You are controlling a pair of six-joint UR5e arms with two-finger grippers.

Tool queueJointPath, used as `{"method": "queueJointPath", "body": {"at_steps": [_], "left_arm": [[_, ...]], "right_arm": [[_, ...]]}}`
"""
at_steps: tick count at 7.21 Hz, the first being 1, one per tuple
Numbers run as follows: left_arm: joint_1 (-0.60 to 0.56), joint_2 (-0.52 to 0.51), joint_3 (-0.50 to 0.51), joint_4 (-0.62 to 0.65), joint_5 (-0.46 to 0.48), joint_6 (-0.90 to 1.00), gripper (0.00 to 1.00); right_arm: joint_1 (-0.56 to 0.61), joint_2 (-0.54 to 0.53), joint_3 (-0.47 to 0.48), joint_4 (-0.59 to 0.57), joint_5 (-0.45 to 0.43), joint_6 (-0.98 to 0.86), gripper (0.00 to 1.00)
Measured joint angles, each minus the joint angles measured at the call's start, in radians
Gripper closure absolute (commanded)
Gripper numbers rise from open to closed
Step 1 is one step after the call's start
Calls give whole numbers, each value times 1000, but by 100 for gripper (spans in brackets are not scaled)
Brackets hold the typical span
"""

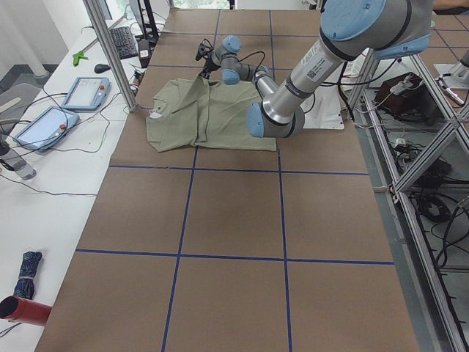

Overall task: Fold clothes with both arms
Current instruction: 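Fold the held sleeve across the shirt body toward the opposite shoulder, release, then withdraw the left gripper while the right gripper moves toward the collar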

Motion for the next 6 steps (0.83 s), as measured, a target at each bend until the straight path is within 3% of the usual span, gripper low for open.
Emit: {"method": "queueJointPath", "body": {"at_steps": [1, 2, 3, 6], "left_arm": [[29, -1, 8, -11, 20, 0, 100], [45, -4, 11, -14, 28, 0, 40], [51, -7, 11, -16, 30, -1, 1], [35, -9, -39, -6, -8, 8, 0]], "right_arm": [[0, 0, 0, 0, 0, 0, 0], [0, 0, 0, 0, 0, 0, 0], [0, 1, -1, 0, 0, 0, 0], [-4, 47, -7, 0, 1, 4, 0]]}}
